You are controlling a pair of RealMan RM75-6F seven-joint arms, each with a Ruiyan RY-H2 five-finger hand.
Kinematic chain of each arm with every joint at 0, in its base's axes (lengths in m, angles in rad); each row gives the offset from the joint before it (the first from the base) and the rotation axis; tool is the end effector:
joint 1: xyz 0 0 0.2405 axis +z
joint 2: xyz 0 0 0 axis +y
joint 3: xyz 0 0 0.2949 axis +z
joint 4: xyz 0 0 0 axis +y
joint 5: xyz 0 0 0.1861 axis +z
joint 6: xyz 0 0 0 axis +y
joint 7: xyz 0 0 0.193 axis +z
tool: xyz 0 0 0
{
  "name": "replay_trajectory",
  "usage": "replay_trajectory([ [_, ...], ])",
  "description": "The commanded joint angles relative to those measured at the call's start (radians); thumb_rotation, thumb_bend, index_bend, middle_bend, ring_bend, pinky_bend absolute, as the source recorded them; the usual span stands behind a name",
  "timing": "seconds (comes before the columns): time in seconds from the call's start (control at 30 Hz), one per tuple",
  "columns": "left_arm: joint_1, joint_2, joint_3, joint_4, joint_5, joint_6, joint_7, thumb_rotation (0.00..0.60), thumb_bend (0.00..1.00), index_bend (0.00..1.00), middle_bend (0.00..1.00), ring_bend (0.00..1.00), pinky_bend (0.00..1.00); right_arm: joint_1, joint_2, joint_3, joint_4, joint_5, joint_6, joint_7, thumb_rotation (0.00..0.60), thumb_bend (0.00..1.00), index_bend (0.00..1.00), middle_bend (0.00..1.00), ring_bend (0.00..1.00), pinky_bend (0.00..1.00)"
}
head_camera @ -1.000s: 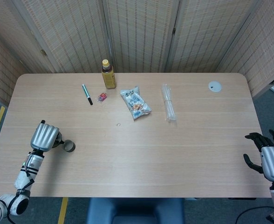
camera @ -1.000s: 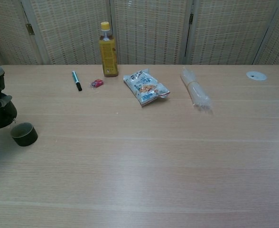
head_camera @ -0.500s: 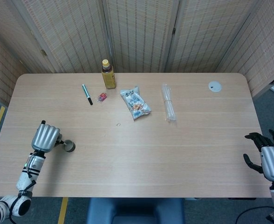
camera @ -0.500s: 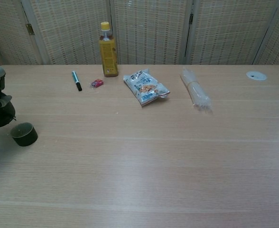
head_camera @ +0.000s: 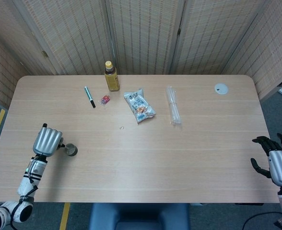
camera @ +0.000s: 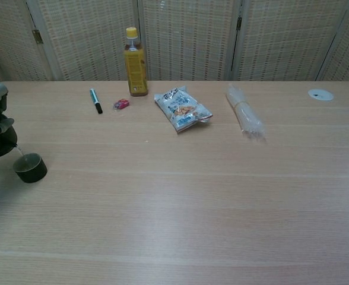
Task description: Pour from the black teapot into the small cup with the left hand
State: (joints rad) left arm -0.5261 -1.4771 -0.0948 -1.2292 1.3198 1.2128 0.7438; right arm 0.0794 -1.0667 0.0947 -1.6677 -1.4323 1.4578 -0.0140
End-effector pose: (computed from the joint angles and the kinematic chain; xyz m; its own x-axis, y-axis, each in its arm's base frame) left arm -0.2820 0.3899 0.0745 0.9059 -0.0943 0.4128 0.3910 -0.1875 -0.9011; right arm -0.3380 -0.2364 0.2191 0.3953 0.0118 0.9185 -0.9174 0.0555 0.3941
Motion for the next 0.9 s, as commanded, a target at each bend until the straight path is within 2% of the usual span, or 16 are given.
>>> replay_trajectory([
  [0.03,0.0,0.0,0.0,0.001,0.001,0.0,0.002,0.481,0.5,1.0,1.0,0.97,0.55,0.001,0.0,0.0,0.0,0.0,-0.001,0.0,0.6,0.36,0.27,0.26,0.29,0.06],
  [0.9,0.0,-0.001,-0.007,0.005,-0.011,-0.003,0.005,0.506,0.5,1.0,1.0,0.97,0.55,-0.001,0.001,-0.001,0.002,0.0,-0.001,0.004,0.6,0.36,0.27,0.27,0.3,0.06],
])
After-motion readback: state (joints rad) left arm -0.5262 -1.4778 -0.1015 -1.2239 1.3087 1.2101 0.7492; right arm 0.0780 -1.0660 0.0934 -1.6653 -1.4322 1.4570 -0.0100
